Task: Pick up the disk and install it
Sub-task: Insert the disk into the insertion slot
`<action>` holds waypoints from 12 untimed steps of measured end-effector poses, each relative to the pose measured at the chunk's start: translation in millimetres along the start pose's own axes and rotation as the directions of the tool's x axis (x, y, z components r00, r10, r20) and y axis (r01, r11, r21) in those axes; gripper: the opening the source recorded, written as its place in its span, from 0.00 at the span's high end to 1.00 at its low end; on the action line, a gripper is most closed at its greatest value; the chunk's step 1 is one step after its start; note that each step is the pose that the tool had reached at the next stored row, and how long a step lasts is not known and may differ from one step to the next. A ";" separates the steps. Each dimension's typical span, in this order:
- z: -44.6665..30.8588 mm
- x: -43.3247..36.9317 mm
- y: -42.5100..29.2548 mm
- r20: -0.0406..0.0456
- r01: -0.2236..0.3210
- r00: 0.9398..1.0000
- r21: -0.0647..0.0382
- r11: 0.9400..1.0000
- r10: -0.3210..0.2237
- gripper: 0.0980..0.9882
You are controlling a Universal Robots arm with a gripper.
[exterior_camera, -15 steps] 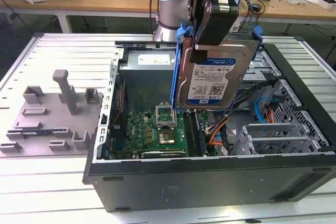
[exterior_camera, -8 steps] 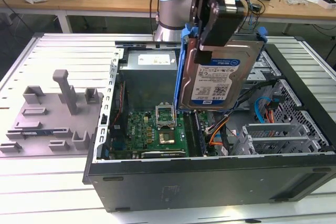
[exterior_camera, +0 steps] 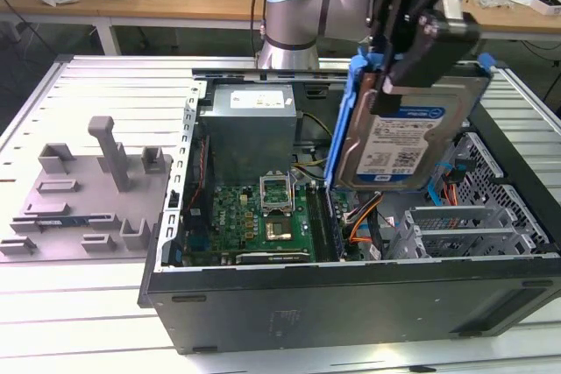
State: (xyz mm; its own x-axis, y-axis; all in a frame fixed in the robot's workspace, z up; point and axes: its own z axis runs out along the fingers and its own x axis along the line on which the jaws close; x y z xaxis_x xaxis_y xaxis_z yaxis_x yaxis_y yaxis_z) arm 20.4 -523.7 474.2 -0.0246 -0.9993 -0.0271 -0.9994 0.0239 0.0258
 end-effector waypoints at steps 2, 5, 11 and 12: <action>0.0 2.4 -7.1 0.000 0.000 1.000 0.000 1.000 0.000 0.70; 0.0 6.2 -21.0 0.000 0.000 1.000 0.000 1.000 0.000 0.70; 0.1 10.8 -45.0 0.000 0.000 1.000 0.000 1.000 0.000 0.70; 0.2 12.2 -53.5 0.000 0.000 1.000 0.000 1.000 0.000 0.70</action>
State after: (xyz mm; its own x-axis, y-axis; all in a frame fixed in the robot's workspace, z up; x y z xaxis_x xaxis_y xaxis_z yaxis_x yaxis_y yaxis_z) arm 73.5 -537.1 472.3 -0.0243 -0.9993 -0.0271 -0.9994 0.0236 0.0258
